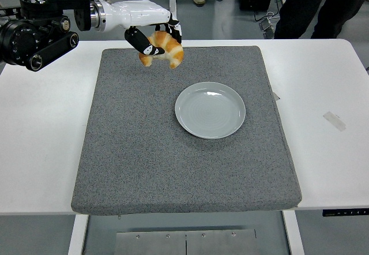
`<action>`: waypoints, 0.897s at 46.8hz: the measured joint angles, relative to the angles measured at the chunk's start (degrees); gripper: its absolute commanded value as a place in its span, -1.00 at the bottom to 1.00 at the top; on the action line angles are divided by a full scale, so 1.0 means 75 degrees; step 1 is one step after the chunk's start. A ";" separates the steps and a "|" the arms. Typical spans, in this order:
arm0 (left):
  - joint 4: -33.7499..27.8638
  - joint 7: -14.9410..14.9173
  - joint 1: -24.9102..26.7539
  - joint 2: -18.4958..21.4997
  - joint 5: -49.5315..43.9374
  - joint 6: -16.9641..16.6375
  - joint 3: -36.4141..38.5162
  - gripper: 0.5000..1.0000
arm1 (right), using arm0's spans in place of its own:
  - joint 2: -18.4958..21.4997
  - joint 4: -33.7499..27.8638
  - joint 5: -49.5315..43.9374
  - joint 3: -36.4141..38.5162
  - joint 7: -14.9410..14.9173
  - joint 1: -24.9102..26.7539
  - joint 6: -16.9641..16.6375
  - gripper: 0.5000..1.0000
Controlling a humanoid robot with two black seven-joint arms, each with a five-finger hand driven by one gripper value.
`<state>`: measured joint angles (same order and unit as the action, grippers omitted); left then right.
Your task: Place the bread on the plate
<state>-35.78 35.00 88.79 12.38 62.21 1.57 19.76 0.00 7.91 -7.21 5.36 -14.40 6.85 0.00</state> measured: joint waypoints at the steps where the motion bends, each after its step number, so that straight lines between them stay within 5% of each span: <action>1: 0.0017 -0.0001 0.0015 -0.0069 0.0001 0.0001 0.0001 -1.00 | 0.0000 0.0000 0.0000 0.0000 0.0000 0.0000 0.0000 1.00; 24: 0.1067 0.0001 0.0428 -0.1576 -0.0160 0.0166 -0.0003 -1.00 | 0.0000 -0.0002 0.0000 0.0000 -0.0002 0.0000 0.0000 1.00; 42: 0.1291 0.0000 0.0114 -0.1652 -0.0133 0.0150 0.0155 -1.00 | 0.0000 0.0000 0.0000 0.0000 -0.0002 0.0001 0.0000 1.00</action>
<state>-26.10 35.00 89.65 -0.01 61.21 2.69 20.92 0.00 7.91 -7.21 5.36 -14.41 6.85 0.00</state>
